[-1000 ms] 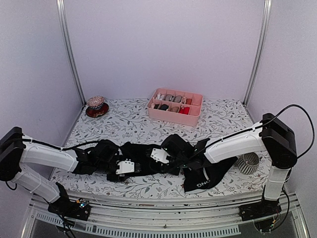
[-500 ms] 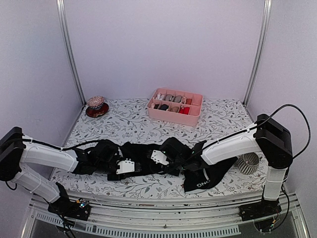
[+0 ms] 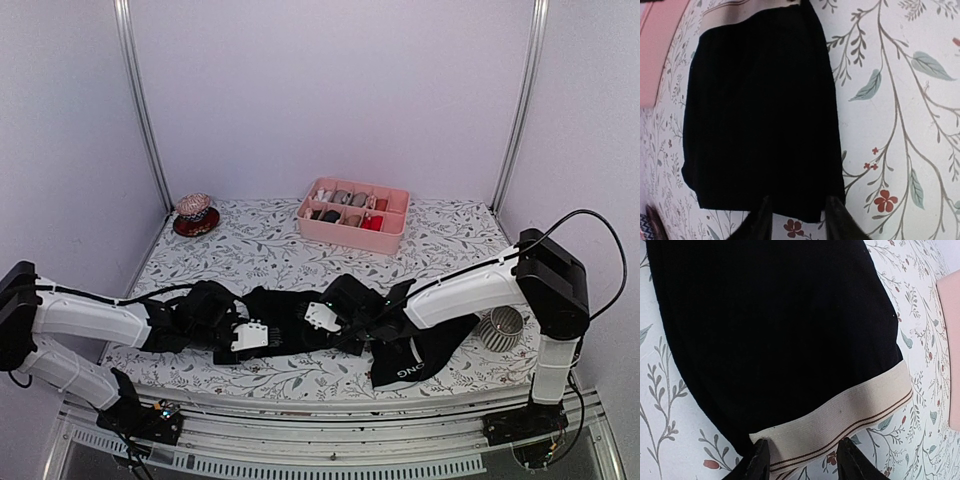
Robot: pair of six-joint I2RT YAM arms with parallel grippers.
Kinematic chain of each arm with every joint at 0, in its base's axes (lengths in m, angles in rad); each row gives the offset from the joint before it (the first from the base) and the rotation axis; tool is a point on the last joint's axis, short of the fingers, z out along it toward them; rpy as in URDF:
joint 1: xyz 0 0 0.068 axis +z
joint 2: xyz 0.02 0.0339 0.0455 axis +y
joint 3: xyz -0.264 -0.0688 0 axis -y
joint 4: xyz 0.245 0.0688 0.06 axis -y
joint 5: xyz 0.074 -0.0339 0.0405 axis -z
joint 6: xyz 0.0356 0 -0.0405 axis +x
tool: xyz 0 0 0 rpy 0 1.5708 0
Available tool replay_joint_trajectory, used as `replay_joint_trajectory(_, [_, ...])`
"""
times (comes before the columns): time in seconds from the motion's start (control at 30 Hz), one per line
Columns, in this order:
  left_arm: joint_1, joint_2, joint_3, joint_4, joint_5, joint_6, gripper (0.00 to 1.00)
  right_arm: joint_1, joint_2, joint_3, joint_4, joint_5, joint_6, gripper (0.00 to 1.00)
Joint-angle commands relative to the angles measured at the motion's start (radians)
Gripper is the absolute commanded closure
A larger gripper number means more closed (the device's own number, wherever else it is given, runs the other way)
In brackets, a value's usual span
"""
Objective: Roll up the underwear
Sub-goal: Pick up the underwear from the center of the board.
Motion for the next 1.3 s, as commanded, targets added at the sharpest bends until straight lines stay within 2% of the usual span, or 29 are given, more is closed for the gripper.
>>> replay_joint_trajectory(0.0, [0.007,-0.077,-0.008,-0.027,0.03,0.009,0.48,0.001,-0.019,0.014,-0.075,-0.058,0.014,0.5])
replay_joint_trajectory(0.1, [0.001,-0.124,-0.016,-0.04,0.079,0.025,0.32,0.002,-0.074,-0.005,-0.049,-0.063,0.02,0.44])
replay_joint_trajectory(0.27, [-0.015,-0.099,-0.014,-0.043,0.047,0.036,0.27,0.001,-0.175,-0.051,-0.006,-0.07,0.036,0.38])
replay_joint_trajectory(0.5, [-0.018,-0.021,-0.012,-0.043,-0.019,0.041,0.27,0.002,-0.28,-0.116,0.04,-0.051,0.051,0.35])
replay_joint_trajectory(0.83, [-0.019,0.046,-0.012,-0.029,-0.017,0.059,0.38,0.002,-0.347,-0.157,0.075,-0.058,0.047,0.34])
replay_joint_trajectory(1.07, [-0.02,0.082,-0.006,-0.03,-0.036,0.067,0.61,0.004,-0.386,-0.19,0.116,-0.079,0.026,0.33])
replay_joint_trajectory(1.27, [-0.02,0.089,0.003,-0.034,-0.035,0.063,0.77,0.027,-0.425,-0.257,0.211,-0.077,-0.026,0.22])
